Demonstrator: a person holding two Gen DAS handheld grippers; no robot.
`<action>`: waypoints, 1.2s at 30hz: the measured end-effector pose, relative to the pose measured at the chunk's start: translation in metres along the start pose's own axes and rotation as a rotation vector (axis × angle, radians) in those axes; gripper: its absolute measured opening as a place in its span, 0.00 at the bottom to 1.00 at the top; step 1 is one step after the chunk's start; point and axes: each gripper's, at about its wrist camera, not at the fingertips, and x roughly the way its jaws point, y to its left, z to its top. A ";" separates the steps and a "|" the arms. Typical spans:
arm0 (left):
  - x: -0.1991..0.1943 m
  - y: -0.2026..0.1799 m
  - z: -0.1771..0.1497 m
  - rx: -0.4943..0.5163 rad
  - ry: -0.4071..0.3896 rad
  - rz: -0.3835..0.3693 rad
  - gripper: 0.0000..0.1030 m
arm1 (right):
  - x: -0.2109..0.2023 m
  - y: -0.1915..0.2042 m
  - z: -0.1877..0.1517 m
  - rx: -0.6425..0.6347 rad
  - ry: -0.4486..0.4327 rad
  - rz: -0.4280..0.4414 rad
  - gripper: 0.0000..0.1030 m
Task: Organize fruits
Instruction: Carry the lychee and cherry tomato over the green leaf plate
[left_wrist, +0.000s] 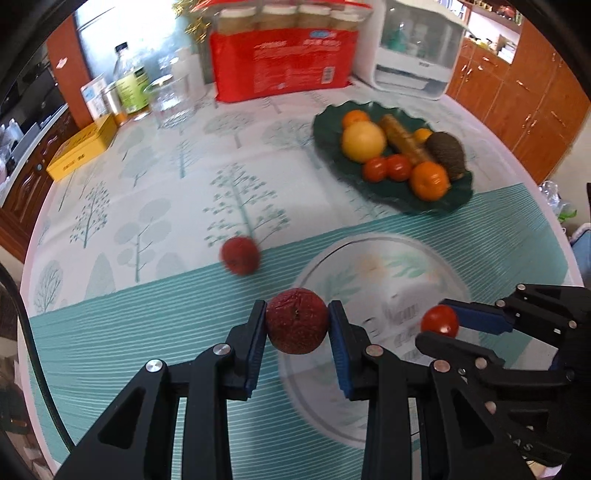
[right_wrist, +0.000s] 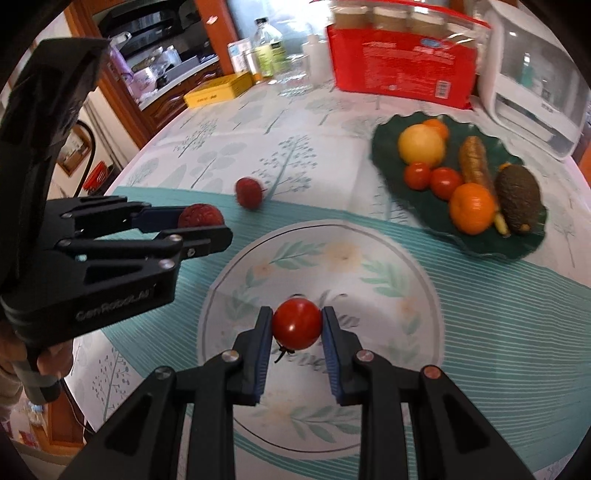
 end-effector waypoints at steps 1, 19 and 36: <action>-0.002 -0.005 0.004 0.003 -0.006 -0.011 0.30 | -0.004 -0.006 0.001 0.013 -0.008 -0.004 0.25; -0.027 -0.082 0.131 0.130 -0.143 -0.054 0.30 | -0.097 -0.135 0.065 0.198 -0.185 -0.146 0.25; 0.035 -0.098 0.228 0.067 -0.099 -0.095 0.30 | -0.062 -0.209 0.179 0.295 -0.139 -0.084 0.26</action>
